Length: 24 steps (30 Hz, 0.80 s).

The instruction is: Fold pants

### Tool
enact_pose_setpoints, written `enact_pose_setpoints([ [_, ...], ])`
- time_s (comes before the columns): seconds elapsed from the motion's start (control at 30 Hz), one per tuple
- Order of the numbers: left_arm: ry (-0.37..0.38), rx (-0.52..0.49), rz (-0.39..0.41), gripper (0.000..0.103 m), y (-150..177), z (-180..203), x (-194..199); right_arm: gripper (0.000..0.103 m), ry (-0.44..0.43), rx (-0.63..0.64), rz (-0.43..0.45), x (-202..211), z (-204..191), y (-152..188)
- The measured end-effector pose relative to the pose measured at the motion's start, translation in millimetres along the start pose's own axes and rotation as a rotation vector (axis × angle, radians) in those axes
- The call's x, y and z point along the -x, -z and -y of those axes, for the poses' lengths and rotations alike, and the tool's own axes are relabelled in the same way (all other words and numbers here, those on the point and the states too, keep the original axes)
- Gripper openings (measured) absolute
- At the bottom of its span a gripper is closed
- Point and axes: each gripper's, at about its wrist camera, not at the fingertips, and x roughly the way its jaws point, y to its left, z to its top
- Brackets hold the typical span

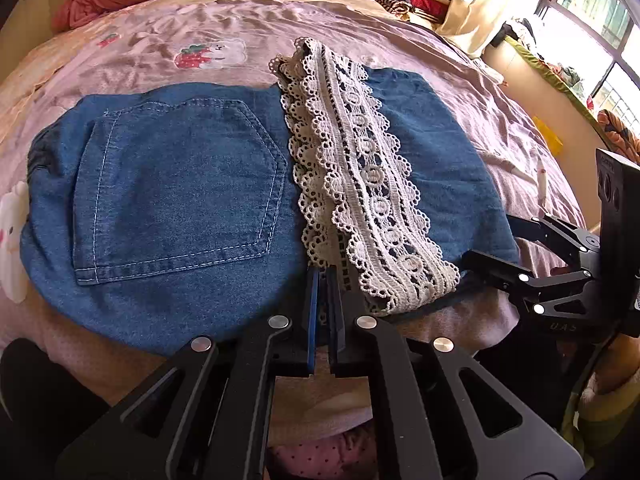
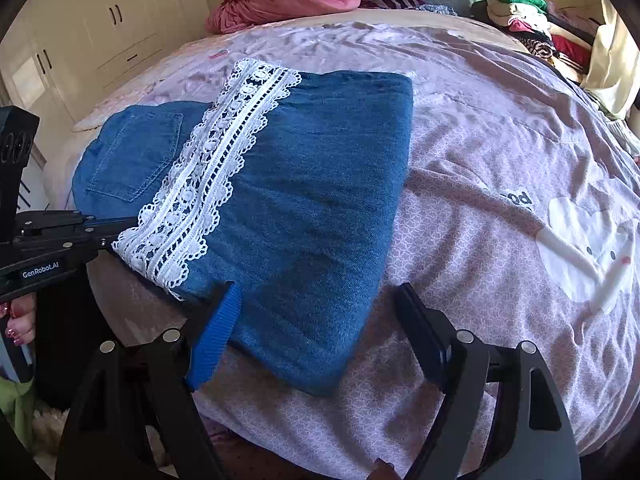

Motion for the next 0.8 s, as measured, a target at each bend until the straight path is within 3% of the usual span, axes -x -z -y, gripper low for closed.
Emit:
enact_pose_setpoints([
  [0.27, -0.022, -0.005, 0.026, 0.005, -1, 0, 13, 0.078, -0.014, -0.03, 0.045, 21, 2, -3],
  [0.63, -0.047, 0.01, 0.076, 0.034, -4, -7, 38, 0.079, -0.002, 0.003, 0.12, 51, -15, -20],
  [0.8, -0.066, 0.021, 0.106, 0.05, -6, -12, 50, 0.084, 0.03, 0.033, 0.142, 58, -25, -27],
])
